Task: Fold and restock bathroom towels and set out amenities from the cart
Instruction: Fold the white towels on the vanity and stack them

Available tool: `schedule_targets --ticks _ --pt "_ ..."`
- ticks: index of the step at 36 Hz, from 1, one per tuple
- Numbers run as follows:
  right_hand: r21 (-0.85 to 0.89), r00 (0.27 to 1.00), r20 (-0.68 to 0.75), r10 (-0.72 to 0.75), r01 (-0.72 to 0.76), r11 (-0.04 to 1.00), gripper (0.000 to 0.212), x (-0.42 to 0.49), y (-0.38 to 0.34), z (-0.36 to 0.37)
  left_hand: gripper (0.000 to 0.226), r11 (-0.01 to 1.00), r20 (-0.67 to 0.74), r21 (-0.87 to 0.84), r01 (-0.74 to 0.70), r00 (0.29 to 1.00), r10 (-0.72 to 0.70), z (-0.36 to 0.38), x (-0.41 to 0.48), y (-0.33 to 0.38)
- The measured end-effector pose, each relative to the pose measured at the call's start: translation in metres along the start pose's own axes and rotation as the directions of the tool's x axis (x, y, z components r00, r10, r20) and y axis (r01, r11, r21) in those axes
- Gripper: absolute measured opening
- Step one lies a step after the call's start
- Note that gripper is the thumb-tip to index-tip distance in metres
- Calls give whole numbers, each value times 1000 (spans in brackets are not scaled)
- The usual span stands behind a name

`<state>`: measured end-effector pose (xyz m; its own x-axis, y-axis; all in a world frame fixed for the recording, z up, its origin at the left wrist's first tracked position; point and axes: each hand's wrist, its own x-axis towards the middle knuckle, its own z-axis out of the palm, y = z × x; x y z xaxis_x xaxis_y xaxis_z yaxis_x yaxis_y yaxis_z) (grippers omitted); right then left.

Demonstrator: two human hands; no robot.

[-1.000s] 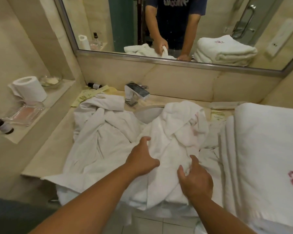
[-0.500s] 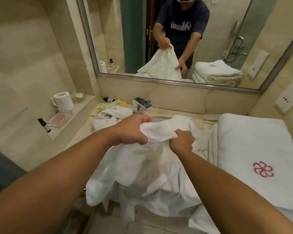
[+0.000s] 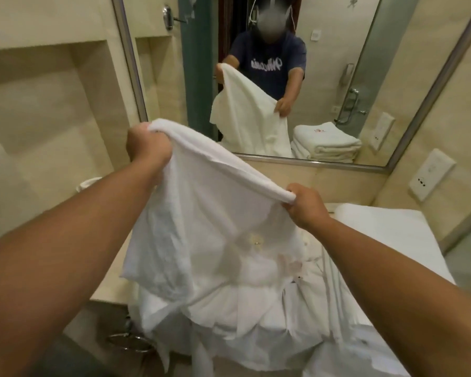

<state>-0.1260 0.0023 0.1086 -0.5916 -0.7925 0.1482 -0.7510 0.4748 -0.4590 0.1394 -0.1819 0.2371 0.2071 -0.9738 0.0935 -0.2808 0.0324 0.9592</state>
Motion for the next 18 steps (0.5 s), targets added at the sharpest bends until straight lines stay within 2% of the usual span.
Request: schedule_targets --ticks 1,3,6,8,10,12,13,15,18 --pt "-26 1000 2 19 -19 999 4 3 -2 1 33 999 -3 -17 -31 1000 31 3 2 3" --pt "-51 995 22 96 -94 994 9 8 -7 2 29 991 -47 -52 -125 991 123 8 5 6" --pt "53 945 30 326 -327 943 21 14 -13 -1 26 973 -152 -125 -194 973 175 13 14 5" --pt "192 895 16 446 -441 877 26 19 -13 -5 29 973 -174 -177 -148 978 117 15 24 5" --pt "410 825 -2 566 -515 753 33 26 -12 -14 31 977 -116 -160 -141 986 123 21 31 1" --pt "652 749 60 659 -529 542 40 31 -19 -30 26 959 89 -42 -280 955 283 32 31 -6" --pt "723 729 106 677 -524 450 42 35 -23 -37 24 931 239 -2 -366 904 356 39 27 -9" --pt "757 761 148 631 -498 424 46 46 -40 -50 35 897 526 -5 -443 761 379 56 12 -14" --pt "813 859 148 489 -387 434 36 62 -65 -55 94 921 811 -33 -388 529 252 88 -12 -22"
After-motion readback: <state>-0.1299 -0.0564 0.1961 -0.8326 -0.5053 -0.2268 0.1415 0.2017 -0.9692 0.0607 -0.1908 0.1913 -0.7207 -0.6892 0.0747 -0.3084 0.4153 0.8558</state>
